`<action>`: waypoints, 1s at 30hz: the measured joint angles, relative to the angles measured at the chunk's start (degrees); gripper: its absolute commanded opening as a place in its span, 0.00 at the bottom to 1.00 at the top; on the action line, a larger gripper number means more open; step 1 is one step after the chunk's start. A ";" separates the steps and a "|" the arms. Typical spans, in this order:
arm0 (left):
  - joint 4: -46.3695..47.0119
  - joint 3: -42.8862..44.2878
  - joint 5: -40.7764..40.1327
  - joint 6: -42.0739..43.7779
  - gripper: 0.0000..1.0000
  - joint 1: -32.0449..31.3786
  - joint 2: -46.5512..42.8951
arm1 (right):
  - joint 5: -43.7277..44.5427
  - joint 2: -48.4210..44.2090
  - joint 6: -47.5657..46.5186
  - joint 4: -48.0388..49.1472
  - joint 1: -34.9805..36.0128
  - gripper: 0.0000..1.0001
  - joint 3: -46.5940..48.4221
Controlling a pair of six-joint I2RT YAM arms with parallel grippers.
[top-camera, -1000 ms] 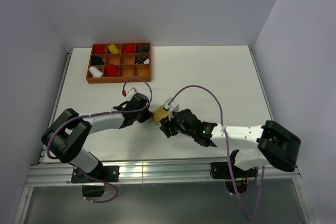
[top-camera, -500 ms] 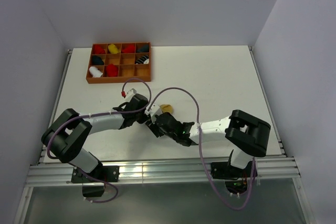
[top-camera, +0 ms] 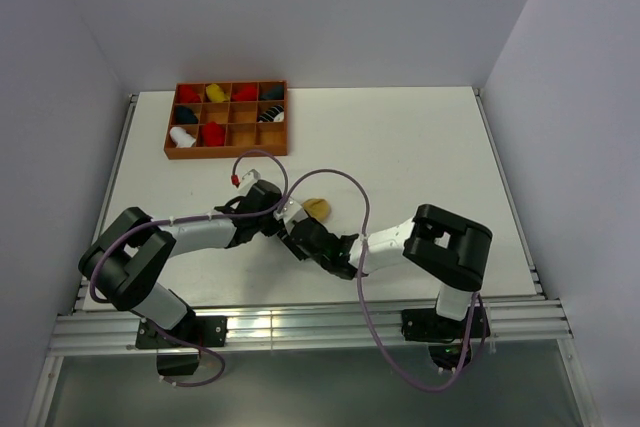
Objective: Roll the socks
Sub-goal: Roll the sock at the center of the board.
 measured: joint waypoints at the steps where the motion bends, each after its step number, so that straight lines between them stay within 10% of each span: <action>1: 0.11 -0.09 0.04 0.00 0.00 0.00 0.00 | 0.17 0.24 0.00 0.20 -0.02 0.52 0.17; 7: 1.09 -0.66 0.33 -0.61 0.00 0.00 0.00 | 1.62 1.57 0.02 1.01 -0.11 0.40 1.07; 11: 1.64 -0.85 0.31 -0.92 0.00 0.00 0.00 | 2.58 2.54 0.48 1.20 -0.81 0.01 1.60; 16: 2.84 -1.62 -0.13 -1.49 0.04 0.00 -0.55 | -0.83 1.90 3.08 0.83 -2.80 0.00 1.53; 23: 3.41 -5.35 -0.50 -3.39 0.44 -0.52 -6.25 | -20.90 -1.68 9.75 -1.90 -14.29 0.00 0.39; 30: 4.00 -6.58 -0.48 -4.31 0.55 -0.76 -9.49 | -43.17 0.07 15.34 -3.06 -23.56 0.00 1.20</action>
